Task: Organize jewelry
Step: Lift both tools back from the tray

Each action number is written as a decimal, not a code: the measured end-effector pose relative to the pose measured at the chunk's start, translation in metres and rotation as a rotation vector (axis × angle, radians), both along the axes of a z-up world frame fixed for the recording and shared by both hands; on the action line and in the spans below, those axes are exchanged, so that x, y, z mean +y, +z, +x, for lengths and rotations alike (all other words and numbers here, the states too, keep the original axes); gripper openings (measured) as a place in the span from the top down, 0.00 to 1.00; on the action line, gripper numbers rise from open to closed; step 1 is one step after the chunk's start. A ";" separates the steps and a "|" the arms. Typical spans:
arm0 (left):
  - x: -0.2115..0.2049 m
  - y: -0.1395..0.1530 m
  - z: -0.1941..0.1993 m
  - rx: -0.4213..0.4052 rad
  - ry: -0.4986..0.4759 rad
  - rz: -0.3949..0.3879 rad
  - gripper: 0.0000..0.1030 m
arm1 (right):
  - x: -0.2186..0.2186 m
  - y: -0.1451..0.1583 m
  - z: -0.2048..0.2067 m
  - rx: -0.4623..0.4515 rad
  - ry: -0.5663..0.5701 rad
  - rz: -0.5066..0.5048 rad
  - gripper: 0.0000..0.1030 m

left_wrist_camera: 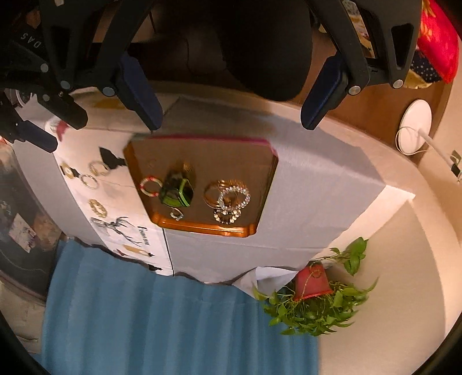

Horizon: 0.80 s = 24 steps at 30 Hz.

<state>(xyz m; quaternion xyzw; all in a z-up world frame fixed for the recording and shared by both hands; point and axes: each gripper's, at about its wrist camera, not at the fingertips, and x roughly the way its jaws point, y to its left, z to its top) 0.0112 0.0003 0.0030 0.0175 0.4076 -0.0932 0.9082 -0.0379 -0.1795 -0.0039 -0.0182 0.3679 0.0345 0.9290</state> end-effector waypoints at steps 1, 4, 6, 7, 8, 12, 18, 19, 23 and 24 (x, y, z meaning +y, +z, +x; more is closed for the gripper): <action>0.001 0.003 -0.007 -0.001 0.001 -0.002 0.07 | 0.002 0.002 -0.006 -0.009 0.001 -0.002 0.34; 0.003 0.013 -0.025 -0.032 0.002 -0.002 0.07 | 0.006 0.009 -0.029 -0.037 0.004 -0.007 0.32; 0.004 0.020 -0.036 -0.054 0.001 0.003 0.07 | 0.008 0.014 -0.040 -0.049 0.005 -0.010 0.32; 0.004 0.023 -0.043 -0.064 0.000 0.004 0.07 | 0.009 0.016 -0.045 -0.057 0.004 -0.011 0.32; 0.004 0.026 -0.047 -0.072 -0.002 0.002 0.07 | 0.010 0.018 -0.051 -0.064 0.003 -0.011 0.32; 0.002 0.033 -0.061 -0.092 -0.012 0.004 0.07 | 0.010 0.025 -0.064 -0.081 -0.001 -0.011 0.31; 0.001 0.039 -0.072 -0.112 -0.024 0.009 0.07 | 0.010 0.031 -0.076 -0.094 -0.008 -0.009 0.31; 0.001 0.039 -0.074 -0.115 -0.023 0.010 0.07 | 0.010 0.031 -0.076 -0.096 -0.008 -0.010 0.31; 0.002 0.040 -0.076 -0.119 -0.019 0.007 0.07 | 0.011 0.033 -0.079 -0.102 -0.009 -0.010 0.31; 0.002 0.040 -0.076 -0.118 -0.018 0.006 0.07 | 0.011 0.033 -0.079 -0.103 -0.010 -0.010 0.31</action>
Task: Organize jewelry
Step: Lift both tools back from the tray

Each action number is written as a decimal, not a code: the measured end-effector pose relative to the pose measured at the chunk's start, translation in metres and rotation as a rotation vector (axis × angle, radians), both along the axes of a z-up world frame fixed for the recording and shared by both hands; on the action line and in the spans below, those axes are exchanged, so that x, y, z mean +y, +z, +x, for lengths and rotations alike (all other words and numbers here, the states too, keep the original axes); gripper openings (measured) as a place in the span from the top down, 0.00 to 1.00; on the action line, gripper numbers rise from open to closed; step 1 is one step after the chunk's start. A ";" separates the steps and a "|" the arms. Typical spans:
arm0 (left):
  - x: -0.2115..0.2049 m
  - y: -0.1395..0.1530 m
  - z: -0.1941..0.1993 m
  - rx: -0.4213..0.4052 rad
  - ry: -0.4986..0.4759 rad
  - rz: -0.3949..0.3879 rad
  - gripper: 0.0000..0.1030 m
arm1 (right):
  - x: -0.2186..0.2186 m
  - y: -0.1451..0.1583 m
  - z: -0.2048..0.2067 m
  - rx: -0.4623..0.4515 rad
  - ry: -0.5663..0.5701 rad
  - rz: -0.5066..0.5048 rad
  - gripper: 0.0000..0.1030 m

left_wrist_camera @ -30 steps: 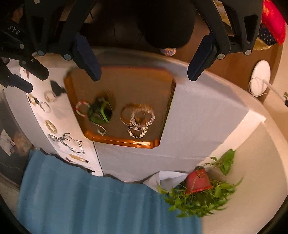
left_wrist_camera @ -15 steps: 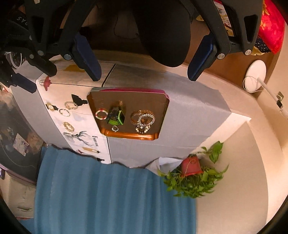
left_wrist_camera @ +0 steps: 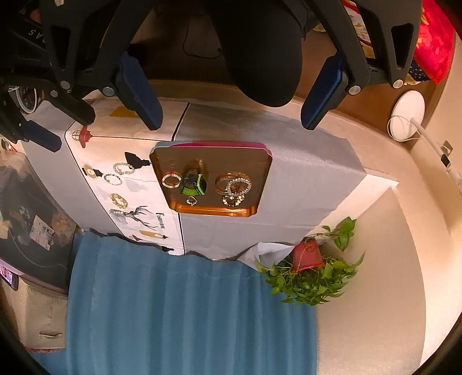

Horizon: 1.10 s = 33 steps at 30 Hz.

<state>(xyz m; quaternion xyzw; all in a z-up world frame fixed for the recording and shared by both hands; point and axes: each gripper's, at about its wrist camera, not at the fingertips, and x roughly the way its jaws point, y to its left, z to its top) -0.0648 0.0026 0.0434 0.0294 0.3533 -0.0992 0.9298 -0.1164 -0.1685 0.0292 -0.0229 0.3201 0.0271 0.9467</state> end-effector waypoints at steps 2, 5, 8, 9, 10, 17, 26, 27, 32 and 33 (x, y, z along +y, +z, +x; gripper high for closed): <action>0.001 0.000 0.001 0.001 -0.001 0.002 0.07 | 0.000 0.000 0.000 0.001 0.000 0.001 0.31; 0.001 -0.001 0.001 0.003 -0.002 0.002 0.07 | -0.001 0.000 0.000 0.002 0.000 0.002 0.31; 0.000 -0.004 0.002 0.013 -0.008 0.009 0.07 | -0.002 -0.001 0.001 0.008 -0.002 0.003 0.31; -0.001 -0.005 0.003 0.017 -0.010 0.011 0.07 | -0.002 -0.002 0.001 0.011 -0.002 0.004 0.31; -0.002 -0.006 0.004 0.021 -0.011 0.013 0.07 | -0.003 -0.002 0.002 0.015 -0.003 0.005 0.31; -0.007 -0.015 0.012 0.048 -0.014 0.022 0.07 | -0.008 -0.010 0.009 0.040 -0.008 0.013 0.31; -0.017 -0.022 0.023 0.079 -0.024 0.043 0.07 | -0.016 -0.020 0.020 0.075 -0.018 0.027 0.31; -0.019 -0.023 0.024 0.081 -0.026 0.046 0.07 | -0.018 -0.021 0.021 0.079 -0.019 0.030 0.31; -0.024 -0.026 0.031 0.089 -0.032 0.062 0.07 | -0.023 -0.026 0.028 0.090 -0.025 0.041 0.31; -0.025 -0.027 0.032 0.091 -0.033 0.064 0.07 | -0.025 -0.027 0.030 0.093 -0.027 0.046 0.31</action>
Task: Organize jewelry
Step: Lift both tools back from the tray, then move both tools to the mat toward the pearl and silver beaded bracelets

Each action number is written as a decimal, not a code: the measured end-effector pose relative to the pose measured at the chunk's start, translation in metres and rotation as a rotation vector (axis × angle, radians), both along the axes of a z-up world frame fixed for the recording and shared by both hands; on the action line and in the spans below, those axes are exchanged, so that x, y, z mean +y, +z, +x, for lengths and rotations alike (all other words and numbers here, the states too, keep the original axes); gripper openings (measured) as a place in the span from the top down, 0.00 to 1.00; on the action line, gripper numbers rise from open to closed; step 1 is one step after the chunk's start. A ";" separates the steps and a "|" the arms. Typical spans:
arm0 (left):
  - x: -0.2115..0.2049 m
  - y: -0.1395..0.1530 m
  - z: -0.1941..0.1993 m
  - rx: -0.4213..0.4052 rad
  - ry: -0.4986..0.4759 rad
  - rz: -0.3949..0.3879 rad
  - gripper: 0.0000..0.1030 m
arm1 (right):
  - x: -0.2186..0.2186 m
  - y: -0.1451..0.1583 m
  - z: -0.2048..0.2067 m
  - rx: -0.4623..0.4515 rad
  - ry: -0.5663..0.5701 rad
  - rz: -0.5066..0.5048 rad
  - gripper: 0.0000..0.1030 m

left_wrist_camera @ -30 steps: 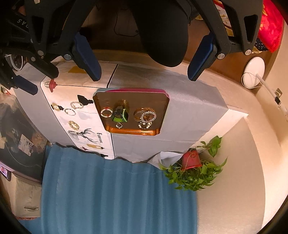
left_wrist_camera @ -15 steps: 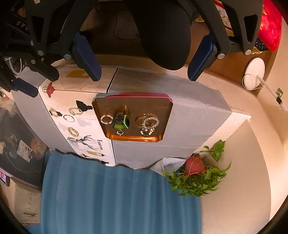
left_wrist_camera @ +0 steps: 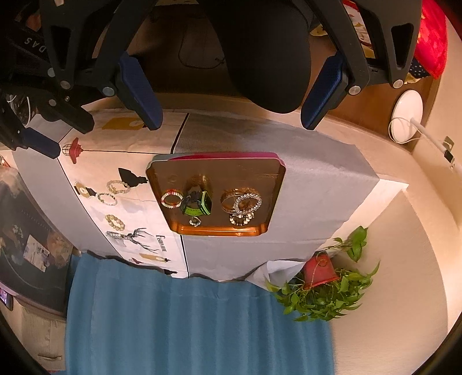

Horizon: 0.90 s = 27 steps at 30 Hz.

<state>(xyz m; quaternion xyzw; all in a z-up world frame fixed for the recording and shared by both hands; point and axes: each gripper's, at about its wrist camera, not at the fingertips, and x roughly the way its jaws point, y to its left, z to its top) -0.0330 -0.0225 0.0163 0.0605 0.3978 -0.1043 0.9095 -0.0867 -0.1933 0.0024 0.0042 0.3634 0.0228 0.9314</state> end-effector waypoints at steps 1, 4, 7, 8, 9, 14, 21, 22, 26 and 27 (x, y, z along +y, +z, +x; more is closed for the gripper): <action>-0.001 -0.001 0.001 0.003 -0.001 0.003 0.07 | -0.002 -0.001 0.001 0.003 -0.002 0.003 0.31; -0.006 -0.004 0.005 0.015 -0.007 0.015 0.07 | -0.007 -0.006 0.006 0.013 -0.010 0.010 0.31; -0.012 -0.007 0.010 0.023 -0.018 0.033 0.07 | -0.012 -0.009 0.010 0.022 -0.020 0.020 0.31; -0.014 -0.007 0.011 0.023 -0.021 0.038 0.07 | -0.014 -0.010 0.011 0.024 -0.023 0.024 0.31; -0.016 -0.007 0.013 0.025 -0.023 0.042 0.07 | -0.016 -0.011 0.012 0.025 -0.025 0.027 0.31; -0.025 -0.010 0.023 0.041 -0.030 0.057 0.07 | -0.028 -0.015 0.019 0.034 -0.040 0.037 0.31; -0.050 -0.017 0.045 0.096 -0.062 0.044 0.07 | -0.073 -0.025 0.033 0.032 -0.134 0.023 0.31; -0.057 -0.018 0.049 0.097 -0.070 0.044 0.07 | -0.086 -0.028 0.036 0.035 -0.164 0.022 0.31; -0.092 -0.022 0.067 0.108 -0.130 0.061 0.07 | -0.138 -0.042 0.050 0.058 -0.275 0.016 0.31; -0.106 -0.024 0.074 0.118 -0.156 0.061 0.07 | -0.155 -0.047 0.056 0.064 -0.305 0.012 0.31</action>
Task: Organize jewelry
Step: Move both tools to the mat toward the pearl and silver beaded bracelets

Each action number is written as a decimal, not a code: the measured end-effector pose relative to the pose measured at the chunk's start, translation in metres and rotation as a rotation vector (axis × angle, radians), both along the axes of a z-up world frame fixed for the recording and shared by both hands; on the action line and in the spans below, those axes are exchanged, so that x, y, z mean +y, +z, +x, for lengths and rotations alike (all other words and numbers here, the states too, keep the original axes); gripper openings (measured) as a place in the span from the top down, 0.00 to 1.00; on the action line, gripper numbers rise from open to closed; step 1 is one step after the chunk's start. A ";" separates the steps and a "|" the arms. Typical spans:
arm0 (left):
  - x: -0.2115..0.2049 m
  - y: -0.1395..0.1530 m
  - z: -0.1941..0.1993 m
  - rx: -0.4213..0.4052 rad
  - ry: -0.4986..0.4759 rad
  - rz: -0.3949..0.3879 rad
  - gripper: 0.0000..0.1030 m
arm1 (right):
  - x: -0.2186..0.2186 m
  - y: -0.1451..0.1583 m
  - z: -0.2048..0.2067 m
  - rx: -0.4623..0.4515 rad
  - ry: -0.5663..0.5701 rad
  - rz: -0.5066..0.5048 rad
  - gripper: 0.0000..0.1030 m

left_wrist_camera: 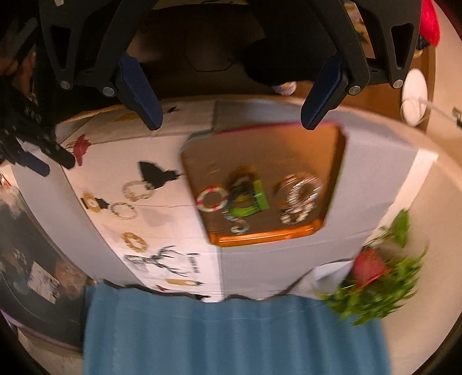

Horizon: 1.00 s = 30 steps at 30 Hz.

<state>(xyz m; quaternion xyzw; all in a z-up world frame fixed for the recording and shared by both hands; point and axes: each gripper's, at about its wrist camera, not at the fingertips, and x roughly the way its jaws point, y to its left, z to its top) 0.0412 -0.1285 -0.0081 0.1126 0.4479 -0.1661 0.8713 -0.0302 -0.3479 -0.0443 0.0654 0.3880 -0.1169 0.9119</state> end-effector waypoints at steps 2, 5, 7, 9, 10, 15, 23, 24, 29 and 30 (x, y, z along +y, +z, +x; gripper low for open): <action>-0.020 -0.005 0.011 0.026 -0.034 -0.003 0.07 | -0.023 -0.007 0.013 0.015 -0.024 -0.004 0.31; -0.056 -0.016 0.035 0.078 -0.086 -0.018 0.07 | -0.056 -0.020 0.044 0.038 -0.029 -0.016 0.31; -0.078 -0.023 0.048 0.088 -0.104 0.003 0.07 | -0.073 -0.027 0.068 0.056 -0.003 -0.017 0.31; -0.100 -0.029 0.064 0.076 -0.124 0.038 0.07 | -0.084 -0.033 0.091 0.066 0.026 -0.011 0.31; -0.107 -0.032 0.069 0.074 -0.130 0.049 0.07 | -0.089 -0.036 0.103 0.072 0.040 -0.004 0.31; -0.147 -0.050 0.095 0.083 -0.194 0.100 0.07 | -0.091 -0.057 0.153 0.113 0.117 -0.025 0.31; -0.183 -0.089 0.113 0.157 -0.283 0.182 0.07 | -0.138 -0.068 0.137 0.104 -0.006 -0.113 0.23; -0.185 -0.093 0.114 0.162 -0.293 0.170 0.05 | -0.149 -0.067 0.133 0.101 -0.039 -0.111 0.22; -0.187 -0.101 0.120 0.223 -0.295 0.127 0.02 | -0.171 -0.069 0.120 0.073 -0.095 -0.053 0.20; -0.186 -0.102 0.124 0.259 -0.287 0.104 0.02 | -0.170 -0.069 0.119 0.069 -0.099 -0.058 0.21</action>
